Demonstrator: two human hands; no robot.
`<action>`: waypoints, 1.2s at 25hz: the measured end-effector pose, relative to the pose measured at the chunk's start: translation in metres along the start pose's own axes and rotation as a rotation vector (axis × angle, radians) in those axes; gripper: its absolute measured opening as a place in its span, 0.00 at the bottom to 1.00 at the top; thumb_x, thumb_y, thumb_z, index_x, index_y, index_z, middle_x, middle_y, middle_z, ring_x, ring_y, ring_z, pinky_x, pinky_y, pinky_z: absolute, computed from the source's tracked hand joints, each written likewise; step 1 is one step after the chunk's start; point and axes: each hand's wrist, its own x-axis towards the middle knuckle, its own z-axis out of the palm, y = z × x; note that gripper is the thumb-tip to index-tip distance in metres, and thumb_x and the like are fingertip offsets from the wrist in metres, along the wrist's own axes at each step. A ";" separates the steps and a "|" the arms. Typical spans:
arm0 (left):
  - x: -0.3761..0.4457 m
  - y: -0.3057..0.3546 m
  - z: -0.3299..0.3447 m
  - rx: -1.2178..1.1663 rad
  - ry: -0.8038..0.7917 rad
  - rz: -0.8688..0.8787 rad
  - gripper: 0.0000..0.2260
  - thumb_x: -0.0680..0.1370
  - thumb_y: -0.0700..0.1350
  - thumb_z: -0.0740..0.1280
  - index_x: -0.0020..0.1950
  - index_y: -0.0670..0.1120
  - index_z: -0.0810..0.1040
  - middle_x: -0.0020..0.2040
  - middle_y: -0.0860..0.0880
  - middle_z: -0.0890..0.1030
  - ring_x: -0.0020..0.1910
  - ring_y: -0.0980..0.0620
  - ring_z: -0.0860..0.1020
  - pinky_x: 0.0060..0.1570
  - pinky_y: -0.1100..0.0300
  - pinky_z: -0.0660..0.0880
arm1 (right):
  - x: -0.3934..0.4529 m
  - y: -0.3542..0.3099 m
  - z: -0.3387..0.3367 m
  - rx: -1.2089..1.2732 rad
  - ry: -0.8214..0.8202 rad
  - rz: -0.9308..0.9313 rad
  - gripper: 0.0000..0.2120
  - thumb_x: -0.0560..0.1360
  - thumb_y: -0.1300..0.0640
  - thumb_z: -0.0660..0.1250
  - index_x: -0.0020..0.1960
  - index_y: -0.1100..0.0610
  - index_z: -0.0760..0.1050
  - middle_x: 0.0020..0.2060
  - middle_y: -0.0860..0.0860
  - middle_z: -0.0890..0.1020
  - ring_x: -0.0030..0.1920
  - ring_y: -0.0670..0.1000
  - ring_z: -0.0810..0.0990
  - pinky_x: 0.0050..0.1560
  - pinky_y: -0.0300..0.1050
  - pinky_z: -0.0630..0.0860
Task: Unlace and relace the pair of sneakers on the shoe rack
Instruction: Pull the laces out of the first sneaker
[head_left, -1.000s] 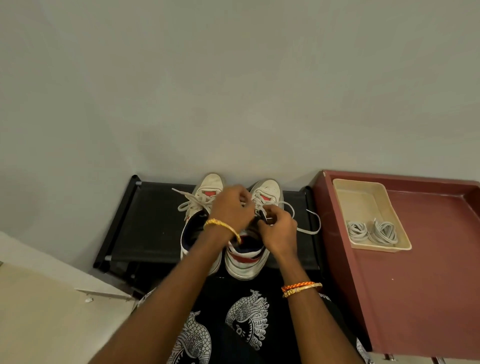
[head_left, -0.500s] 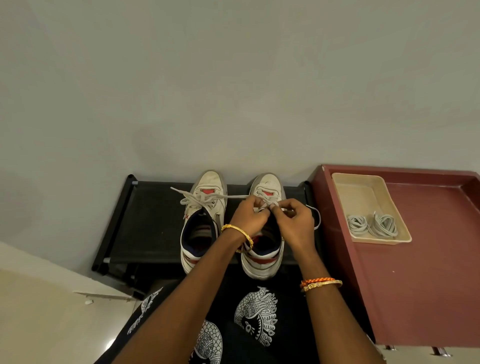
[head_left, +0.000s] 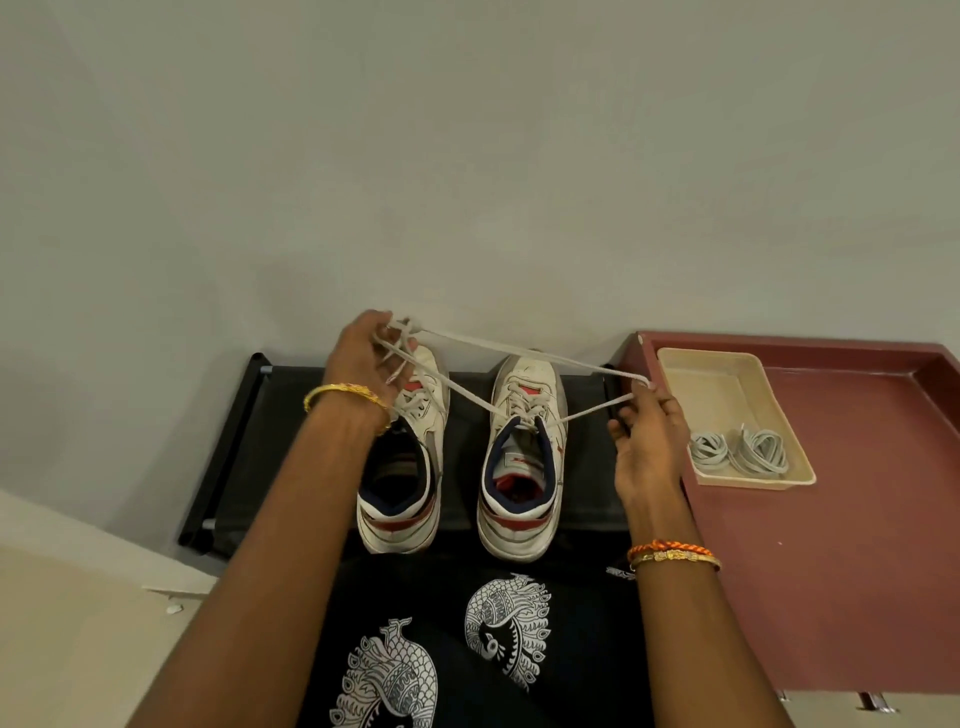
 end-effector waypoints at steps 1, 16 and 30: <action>-0.004 0.013 -0.006 -0.046 0.029 0.026 0.08 0.75 0.44 0.65 0.36 0.46 0.72 0.38 0.50 0.78 0.41 0.52 0.78 0.42 0.59 0.75 | 0.001 -0.002 -0.003 0.029 0.031 -0.001 0.07 0.78 0.60 0.64 0.42 0.52 0.72 0.32 0.48 0.73 0.31 0.43 0.70 0.32 0.37 0.69; -0.035 -0.110 0.015 1.258 -0.374 0.778 0.15 0.74 0.36 0.64 0.60 0.42 0.76 0.60 0.44 0.77 0.61 0.48 0.74 0.64 0.60 0.68 | -0.036 0.043 0.001 -1.124 -0.333 -0.426 0.17 0.73 0.58 0.70 0.60 0.58 0.74 0.59 0.54 0.70 0.54 0.53 0.76 0.51 0.40 0.72; -0.002 -0.133 0.018 1.497 -0.242 0.829 0.11 0.77 0.45 0.64 0.59 0.46 0.78 0.56 0.46 0.76 0.57 0.47 0.72 0.54 0.52 0.72 | -0.010 0.034 0.002 -1.053 -0.231 -0.123 0.03 0.68 0.54 0.70 0.37 0.53 0.80 0.37 0.49 0.83 0.43 0.51 0.81 0.49 0.53 0.80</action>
